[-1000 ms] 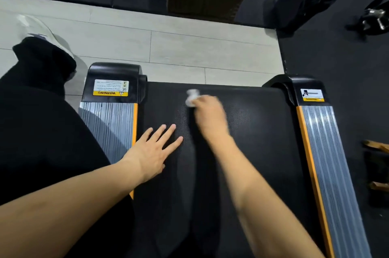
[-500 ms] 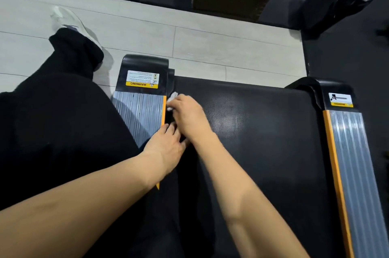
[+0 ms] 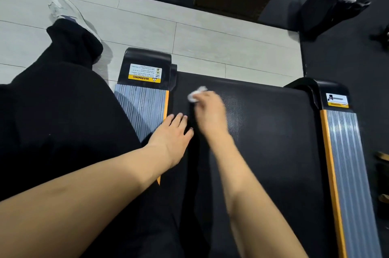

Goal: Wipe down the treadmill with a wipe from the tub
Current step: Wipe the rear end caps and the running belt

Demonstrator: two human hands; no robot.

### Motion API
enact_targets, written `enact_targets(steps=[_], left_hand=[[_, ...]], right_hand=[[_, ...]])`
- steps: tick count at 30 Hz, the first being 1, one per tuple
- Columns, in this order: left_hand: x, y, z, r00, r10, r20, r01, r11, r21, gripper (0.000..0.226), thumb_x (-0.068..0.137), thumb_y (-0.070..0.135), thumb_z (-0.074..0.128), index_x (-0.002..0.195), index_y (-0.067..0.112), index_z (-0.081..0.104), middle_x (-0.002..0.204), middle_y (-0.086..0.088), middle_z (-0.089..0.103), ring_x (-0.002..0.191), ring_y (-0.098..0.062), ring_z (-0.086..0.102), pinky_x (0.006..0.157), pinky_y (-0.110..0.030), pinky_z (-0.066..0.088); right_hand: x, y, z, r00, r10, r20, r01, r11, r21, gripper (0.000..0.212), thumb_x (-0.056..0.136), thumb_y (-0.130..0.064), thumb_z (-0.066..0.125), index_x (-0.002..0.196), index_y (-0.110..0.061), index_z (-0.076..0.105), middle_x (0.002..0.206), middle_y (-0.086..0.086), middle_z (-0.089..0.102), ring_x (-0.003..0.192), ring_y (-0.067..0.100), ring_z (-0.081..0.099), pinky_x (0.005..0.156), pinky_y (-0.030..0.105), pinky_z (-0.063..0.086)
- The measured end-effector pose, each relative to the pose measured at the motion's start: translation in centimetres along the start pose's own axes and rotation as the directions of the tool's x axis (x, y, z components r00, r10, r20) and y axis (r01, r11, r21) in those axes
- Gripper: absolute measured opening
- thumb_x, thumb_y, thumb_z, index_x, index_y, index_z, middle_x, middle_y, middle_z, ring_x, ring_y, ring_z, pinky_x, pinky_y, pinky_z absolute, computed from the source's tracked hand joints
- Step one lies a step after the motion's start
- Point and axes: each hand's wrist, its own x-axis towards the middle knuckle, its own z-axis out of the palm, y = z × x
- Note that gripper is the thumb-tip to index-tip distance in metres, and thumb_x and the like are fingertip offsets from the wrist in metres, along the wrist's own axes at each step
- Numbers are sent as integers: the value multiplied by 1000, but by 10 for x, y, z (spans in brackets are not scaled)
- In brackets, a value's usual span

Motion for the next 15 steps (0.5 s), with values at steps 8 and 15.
enact_targets(steps=[8,15], left_hand=[[3,-6,-2,996,-82,-45,80,996,-41,74,106,38,34,162,16,-9,167,-25,-11,155,-42,-5,126,-53,-3],[14,-2,3,999,-25,-31,20,986,-165,78,106,33,38,162,18,-13,167,-22,-17,156,-37,-4,127,-45,9]], right_hand=[[26,104,-42,984,93,-149,-129,959,-254,36,77,1,51,93,-15,78,95,18,71,84,40,63,73,39,50],[46,31,7,972,197,-130,-206,977,-59,37,79,4,50,97,-13,77,103,15,70,95,36,61,81,38,44]])
